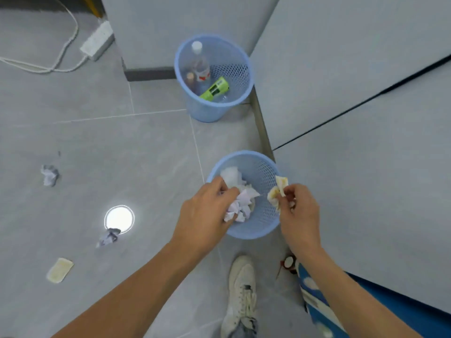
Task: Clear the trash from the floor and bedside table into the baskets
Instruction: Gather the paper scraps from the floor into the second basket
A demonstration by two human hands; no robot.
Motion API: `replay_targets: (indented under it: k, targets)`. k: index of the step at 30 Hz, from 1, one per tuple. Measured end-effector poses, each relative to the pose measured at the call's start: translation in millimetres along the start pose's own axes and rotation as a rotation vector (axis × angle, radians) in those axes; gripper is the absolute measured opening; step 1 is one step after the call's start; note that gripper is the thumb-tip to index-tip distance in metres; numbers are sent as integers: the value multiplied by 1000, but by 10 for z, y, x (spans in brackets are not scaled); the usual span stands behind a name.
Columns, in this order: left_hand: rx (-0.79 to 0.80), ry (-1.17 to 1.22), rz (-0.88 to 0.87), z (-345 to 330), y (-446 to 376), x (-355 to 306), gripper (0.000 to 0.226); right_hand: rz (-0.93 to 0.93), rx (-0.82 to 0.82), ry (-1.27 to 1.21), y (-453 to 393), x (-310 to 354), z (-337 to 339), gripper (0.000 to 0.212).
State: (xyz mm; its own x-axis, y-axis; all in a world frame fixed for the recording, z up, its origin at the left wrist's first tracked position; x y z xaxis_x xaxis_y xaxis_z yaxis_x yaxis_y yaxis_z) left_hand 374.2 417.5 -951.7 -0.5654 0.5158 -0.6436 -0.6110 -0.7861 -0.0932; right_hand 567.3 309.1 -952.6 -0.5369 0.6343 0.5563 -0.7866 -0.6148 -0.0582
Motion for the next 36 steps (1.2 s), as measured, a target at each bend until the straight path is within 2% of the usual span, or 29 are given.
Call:
replay_targets:
  k: [2,5,6,8,10,11,13,16,18,20,25,29,31,33,36]
  targets:
    - [47,-64,36,-345,-151,-185,19,20,16,26,-134,-189,4,17]
    - [123,-161,199,-772,-273,-39,18,64,94,32,-271,-291,-239,14]
    - [170,-171,253,-884,-269,63,25,65,141,34,-294,-313,-360,11]
    - [306,-161,328,-1028,-220,227,59,77,257,34,-289,-312,-586,4]
    - [403,-158,327,-1034,-157,291,91,124,318,63,-230,-264,-713,14]
    - [398,-154,313,-967,-135,307,94,158,311,93,-195,-205,-733,16]
    - [318,-124,274,-749,-78,345,81,225,241,118,-118,-12,-704,17]
    - [123,-109,205,-237,69,563,45,310,160,45,75,508,-731,19]
    - [29,-135,210,131,278,933,32,397,184,-2,331,968,-958,18]
    - [-21,-175,313,463,598,1495,26,457,253,-37,669,1370,-1340,14]
    - [-4,-296,678,938,1934,3176,29,488,612,29,1810,1678,-2827,28]
    - [104,-279,975,698,2978,4166,52,529,774,157,2539,1607,-3834,47]
    - [136,-243,1026,450,3276,4456,60,532,816,194,2755,1534,-4209,58]
    - [73,-218,1024,259,3394,4644,61,576,831,259,2909,1440,-4497,64]
    - [-33,-256,912,114,3324,4761,52,750,776,299,3073,1408,-4745,50]
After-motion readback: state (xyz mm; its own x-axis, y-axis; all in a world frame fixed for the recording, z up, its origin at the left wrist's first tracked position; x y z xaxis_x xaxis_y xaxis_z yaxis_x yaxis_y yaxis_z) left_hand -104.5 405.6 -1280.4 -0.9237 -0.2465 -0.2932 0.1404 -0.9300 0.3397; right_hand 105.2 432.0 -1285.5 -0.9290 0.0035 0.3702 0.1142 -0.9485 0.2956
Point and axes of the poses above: each hand's wrist, its own y-axis away from the middle knuckle, its own z-axis out of the back of the hand, x = y × z, the point moved 8 cm from there along -y, towards the middle knuckle, and after that the axes turned 14 degrees about -x, right-handed, at the moved point
